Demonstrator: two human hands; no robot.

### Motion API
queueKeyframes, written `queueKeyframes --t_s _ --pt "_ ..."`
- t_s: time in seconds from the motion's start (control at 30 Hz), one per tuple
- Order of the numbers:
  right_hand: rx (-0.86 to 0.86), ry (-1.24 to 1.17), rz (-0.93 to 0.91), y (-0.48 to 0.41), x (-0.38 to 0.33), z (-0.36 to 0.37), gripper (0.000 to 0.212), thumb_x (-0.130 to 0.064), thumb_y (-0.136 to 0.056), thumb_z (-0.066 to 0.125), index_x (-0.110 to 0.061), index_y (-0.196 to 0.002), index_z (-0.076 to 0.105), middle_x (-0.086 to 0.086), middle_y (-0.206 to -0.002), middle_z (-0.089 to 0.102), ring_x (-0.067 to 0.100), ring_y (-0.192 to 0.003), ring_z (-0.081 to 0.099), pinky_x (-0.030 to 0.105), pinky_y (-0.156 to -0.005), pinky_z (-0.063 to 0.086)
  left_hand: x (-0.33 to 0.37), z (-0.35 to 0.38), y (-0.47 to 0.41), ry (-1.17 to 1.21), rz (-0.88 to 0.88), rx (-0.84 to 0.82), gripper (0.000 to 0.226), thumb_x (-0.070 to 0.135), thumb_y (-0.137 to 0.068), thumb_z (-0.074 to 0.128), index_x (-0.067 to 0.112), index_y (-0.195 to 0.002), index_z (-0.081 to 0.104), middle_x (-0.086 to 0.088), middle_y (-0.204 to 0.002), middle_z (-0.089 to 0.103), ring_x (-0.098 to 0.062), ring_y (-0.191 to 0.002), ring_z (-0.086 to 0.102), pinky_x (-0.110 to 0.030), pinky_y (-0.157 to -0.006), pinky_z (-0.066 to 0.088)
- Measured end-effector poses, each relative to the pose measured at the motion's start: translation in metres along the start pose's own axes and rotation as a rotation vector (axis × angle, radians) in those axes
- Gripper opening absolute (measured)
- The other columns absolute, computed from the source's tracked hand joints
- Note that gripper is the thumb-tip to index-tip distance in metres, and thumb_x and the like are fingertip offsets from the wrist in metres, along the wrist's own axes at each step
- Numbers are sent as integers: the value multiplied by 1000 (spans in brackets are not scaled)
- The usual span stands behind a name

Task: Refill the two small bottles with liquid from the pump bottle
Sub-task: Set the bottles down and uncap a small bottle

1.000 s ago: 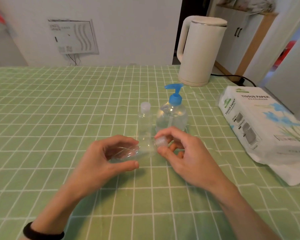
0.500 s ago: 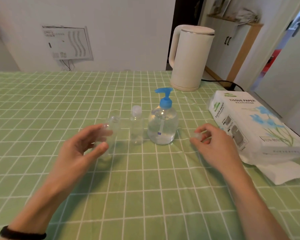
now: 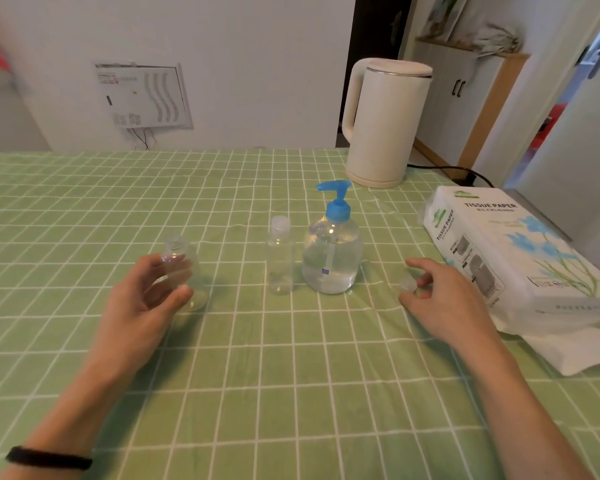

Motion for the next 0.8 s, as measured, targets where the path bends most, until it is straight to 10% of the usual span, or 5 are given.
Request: queueKeyframes --t_s 0.27,0.43,0.53,0.8 --pt "184 -189 -22 9 -11 -21 40 -27 -91 72 -28 -130 66 -7 -105 63 5 -75 59 27 -67 43 10 2 6 -24 -73 26 77 -3 -89 74 28 -152 45 6 -152 56 -12 -141 54 -42 -124 37" --pt "306 -377 -81 22 -22 -36 23 -21 -91 67 -29 -112 73 -12 -94 68 8 -65 59 18 -59 43 110 -15 38 -248 592 387 57 1 -90 64 23 -140 47 1 -139 56 -15 -135 54 -39 -116 43" --pt "316 -475 -151 30 -36 -38 20 -18 -92 67 -33 -104 74 -14 -87 69 13 -65 59 17 -54 48 139 25 54 -216 800 268 48 0 -88 59 13 -133 49 -6 -131 56 -25 -123 58 -38 -102 51" --pt "162 -533 -325 42 -74 -14 16 -19 -92 69 -32 -99 76 -13 -76 68 10 -47 48 21 -44 42 81 111 10 -329 298 -2 77 15 -95 76 8 -155 29 -3 -154 41 -12 -141 43 -31 -117 43"
Point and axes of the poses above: each hand's wrist, its own y-axis away from the middle knuckle, its own z-axis out of the palm, x = y × z, the point moved 10 cm from there along -y, towards the middle knuckle
